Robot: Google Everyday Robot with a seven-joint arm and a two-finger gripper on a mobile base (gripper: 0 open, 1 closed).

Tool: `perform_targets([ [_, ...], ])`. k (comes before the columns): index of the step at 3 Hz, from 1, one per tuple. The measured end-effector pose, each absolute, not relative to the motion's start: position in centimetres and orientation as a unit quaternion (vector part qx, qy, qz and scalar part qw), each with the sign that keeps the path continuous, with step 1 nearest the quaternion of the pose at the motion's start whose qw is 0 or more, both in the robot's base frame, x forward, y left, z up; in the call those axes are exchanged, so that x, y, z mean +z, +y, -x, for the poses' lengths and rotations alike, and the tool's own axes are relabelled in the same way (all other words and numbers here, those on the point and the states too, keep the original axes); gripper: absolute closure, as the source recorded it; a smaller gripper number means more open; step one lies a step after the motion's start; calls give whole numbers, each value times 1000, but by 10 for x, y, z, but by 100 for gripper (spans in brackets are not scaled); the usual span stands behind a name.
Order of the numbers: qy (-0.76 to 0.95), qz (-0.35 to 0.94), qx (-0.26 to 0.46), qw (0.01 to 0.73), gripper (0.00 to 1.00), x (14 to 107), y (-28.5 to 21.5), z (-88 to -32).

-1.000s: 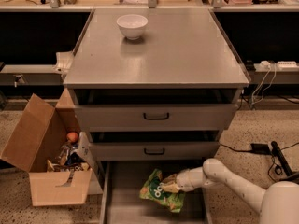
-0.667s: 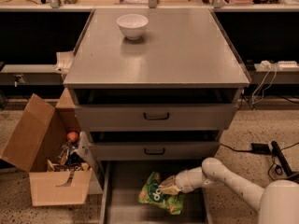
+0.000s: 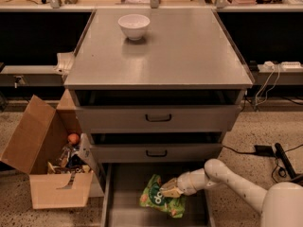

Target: Pick green rice chip bag from bottom drawer and place on counter

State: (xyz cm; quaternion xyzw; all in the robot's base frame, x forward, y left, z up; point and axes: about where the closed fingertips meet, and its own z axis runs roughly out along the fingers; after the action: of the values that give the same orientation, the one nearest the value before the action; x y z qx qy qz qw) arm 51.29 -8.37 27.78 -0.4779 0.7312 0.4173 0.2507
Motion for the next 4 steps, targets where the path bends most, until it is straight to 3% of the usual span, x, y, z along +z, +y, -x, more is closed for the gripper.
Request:
perform_targets([
  [2,632,563,449,287,100,435,-54,-487],
  [3,631,563,449,287,100,436,-53,-487],
  [4,601,581,431,339,100,501,-48,-483],
])
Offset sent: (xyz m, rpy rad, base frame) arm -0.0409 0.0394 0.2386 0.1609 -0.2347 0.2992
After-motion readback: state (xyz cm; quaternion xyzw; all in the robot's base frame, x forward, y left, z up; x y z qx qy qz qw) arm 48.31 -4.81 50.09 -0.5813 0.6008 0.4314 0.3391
